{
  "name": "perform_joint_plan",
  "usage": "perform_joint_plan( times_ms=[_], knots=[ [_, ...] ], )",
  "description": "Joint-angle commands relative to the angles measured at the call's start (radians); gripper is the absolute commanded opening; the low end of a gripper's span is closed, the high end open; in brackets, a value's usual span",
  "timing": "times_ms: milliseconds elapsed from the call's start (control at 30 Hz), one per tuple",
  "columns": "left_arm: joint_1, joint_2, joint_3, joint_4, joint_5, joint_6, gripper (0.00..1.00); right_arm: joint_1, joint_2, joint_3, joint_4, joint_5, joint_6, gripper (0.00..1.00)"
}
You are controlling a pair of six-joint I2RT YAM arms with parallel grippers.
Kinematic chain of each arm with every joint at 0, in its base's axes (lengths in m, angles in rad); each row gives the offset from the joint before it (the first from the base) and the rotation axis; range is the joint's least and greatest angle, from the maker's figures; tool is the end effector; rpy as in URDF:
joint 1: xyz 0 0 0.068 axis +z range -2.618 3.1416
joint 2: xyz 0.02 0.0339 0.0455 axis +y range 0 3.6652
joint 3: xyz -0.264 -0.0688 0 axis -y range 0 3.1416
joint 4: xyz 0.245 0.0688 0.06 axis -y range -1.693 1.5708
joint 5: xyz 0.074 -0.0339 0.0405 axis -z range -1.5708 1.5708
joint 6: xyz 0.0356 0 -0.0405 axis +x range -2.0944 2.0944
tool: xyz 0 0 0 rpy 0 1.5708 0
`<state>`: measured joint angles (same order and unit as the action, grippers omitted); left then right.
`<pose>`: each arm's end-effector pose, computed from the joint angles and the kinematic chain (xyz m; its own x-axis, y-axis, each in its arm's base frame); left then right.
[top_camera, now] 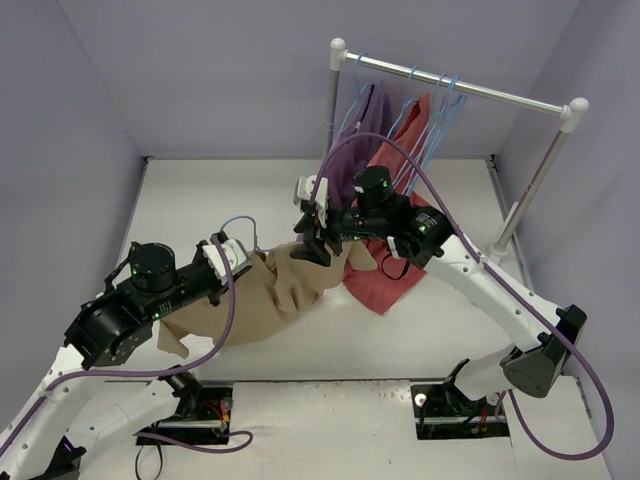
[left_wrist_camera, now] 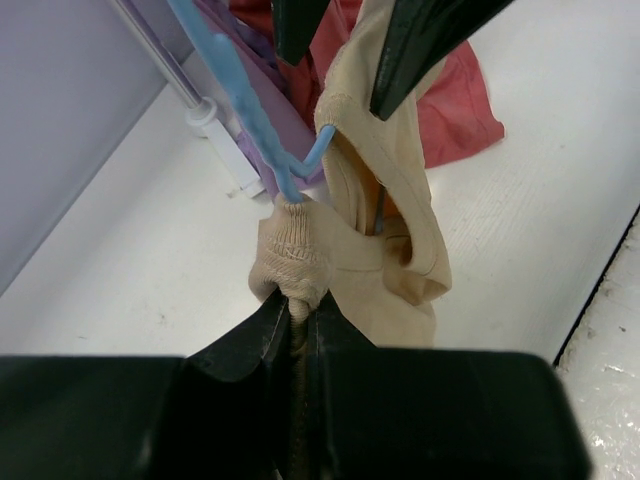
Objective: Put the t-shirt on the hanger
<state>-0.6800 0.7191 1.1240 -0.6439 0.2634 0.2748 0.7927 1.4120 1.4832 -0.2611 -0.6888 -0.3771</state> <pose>0.0939 -0.0878 0.4134 0.0409 0.3038 -0.9518 0.8236 0.5291 0.2043 0.2071 0.2424 0.4323 0.2406 -0.1608 -0.9572 -0.9674 0.0410 -0.2501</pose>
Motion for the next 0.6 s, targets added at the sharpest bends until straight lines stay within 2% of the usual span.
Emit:
perform_joint_plan(
  times_ms=[0,267,567],
  knots=[
    [-0.004,0.019,0.068,0.062,0.051,0.031,0.0,0.0,-0.019,-0.01,0.046,-0.034,-0.027,0.47],
    [-0.004,0.037,0.092,0.049,0.07,0.036,0.0,0.0,-0.005,-0.036,0.046,-0.082,-0.028,0.31],
    [-0.004,0.021,0.099,0.029,0.076,0.05,0.0,-0.01,-0.042,-0.083,0.046,-0.057,-0.036,0.05]
  ],
)
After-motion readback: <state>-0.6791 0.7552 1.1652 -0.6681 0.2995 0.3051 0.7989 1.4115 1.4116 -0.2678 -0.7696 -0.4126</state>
